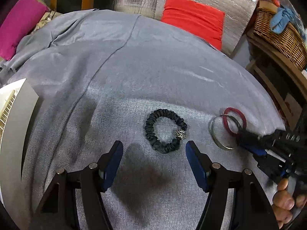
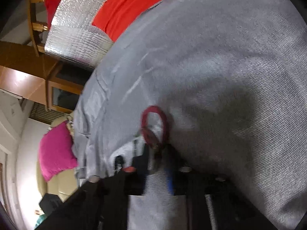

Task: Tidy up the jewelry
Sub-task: 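Move both open tools back over the remaining jewelry on the cloth, then close the right tool on the silver bangle while the left tool approaches the black beaded bracelet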

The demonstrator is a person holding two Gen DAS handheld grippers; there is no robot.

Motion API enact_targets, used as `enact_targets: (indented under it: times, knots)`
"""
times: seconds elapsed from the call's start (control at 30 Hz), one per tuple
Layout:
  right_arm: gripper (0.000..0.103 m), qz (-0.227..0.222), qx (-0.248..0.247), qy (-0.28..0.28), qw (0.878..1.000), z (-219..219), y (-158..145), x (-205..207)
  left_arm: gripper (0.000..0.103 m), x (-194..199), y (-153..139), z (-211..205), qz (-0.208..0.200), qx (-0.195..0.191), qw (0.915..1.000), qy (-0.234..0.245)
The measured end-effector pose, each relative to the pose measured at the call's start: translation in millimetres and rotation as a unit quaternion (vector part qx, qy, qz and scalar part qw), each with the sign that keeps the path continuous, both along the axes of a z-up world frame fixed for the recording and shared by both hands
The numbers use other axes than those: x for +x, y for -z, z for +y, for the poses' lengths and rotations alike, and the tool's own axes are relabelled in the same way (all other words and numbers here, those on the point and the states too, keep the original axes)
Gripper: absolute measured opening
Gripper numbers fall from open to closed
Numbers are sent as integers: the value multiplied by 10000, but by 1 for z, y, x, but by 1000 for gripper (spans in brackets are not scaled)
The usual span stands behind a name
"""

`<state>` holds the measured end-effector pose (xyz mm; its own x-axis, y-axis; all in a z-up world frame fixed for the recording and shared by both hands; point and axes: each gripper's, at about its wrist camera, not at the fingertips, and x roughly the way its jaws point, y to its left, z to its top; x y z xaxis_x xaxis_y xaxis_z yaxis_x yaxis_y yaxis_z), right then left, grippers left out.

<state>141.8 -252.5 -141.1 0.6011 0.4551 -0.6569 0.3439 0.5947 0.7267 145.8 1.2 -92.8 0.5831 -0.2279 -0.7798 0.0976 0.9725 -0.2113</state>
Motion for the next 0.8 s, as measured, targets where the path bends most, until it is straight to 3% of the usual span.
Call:
enact_targets:
  times: [0.07, 0.13, 0.2, 0.47, 0.53, 0.6, 0.7, 0.8]
  knots:
    - [10, -13, -56, -1, 10000, 0, -2, -1, 54, 1, -1, -2, -4, -16, 10000, 77]
    - [10, -34, -201, 17, 9998, -1, -8, -5, 35, 1, 1, -4, 31, -30, 9998, 172]
    - [10, -23, -270, 58, 9996, -4, -12, -10, 27, 1, 3, -6, 47, -10, 9997, 221]
    - [10, -16, 84, 268, 9996, -32, -19, -42, 29, -2, -11, -9, -96, -331, 9986, 398]
    - [10, -43, 90, 366, 9993, -40, -22, -49, 47, -3, -13, -13, -157, -343, 9982, 473]
    - [10, -34, 136, 469, 9988, -47, -22, -56, 56, -5, -15, -18, -298, -213, 9981, 495]
    - [10, 70, 175, 491, 9986, -50, -16, -58, 57, -3, -14, -28, -383, -53, 9971, 659]
    - [10, 157, 208, 441, 9987, -49, -11, -57, 58, 4, 0, -34, -165, 174, 9974, 679]
